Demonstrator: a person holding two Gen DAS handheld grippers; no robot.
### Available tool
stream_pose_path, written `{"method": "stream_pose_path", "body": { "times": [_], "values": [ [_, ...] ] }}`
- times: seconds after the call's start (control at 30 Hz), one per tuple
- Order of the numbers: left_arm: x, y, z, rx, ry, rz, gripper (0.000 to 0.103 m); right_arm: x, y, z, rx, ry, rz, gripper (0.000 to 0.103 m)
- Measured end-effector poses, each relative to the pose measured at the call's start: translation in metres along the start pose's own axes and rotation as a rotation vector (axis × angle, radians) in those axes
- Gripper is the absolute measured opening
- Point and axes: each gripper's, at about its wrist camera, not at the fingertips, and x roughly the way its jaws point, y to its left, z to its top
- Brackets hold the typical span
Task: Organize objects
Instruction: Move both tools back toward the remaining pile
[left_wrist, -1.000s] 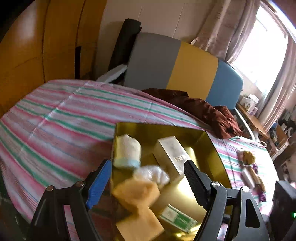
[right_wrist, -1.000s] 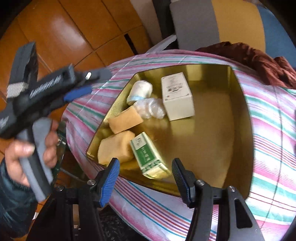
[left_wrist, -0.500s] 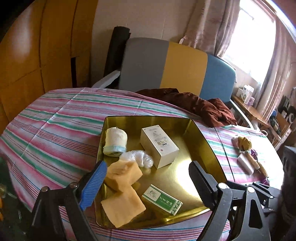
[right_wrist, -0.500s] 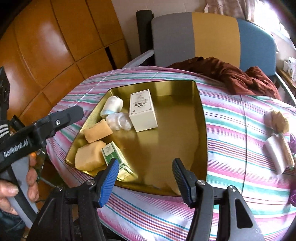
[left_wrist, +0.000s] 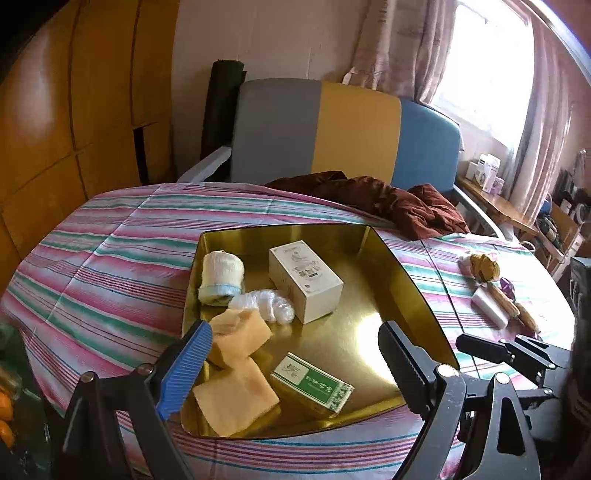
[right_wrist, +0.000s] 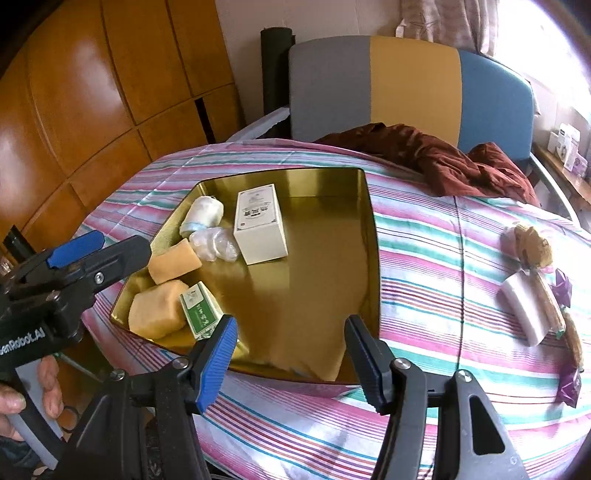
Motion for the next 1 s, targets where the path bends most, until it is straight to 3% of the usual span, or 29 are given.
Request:
{"method": "stream_pose_path", "body": {
  "times": [0.07, 0.53, 1.0],
  "values": [
    [0.0, -0.003, 0.0, 0.009, -0.001, -0.001, 0.092, -0.002, -0.004, -0.001, 0.009, -0.004, -0.004, 0.071],
    [0.004, -0.036, -0.006, 0.092, 0.023, -0.051, 0.092, -0.012, -0.05, -0.008, 0.104, -0.011, -0.061, 0.071],
    [0.012, -0.081, -0.005, 0.196, 0.044, -0.12, 0.092, -0.042, -0.135, -0.022, 0.277, -0.031, -0.194, 0.071]
  ]
}}
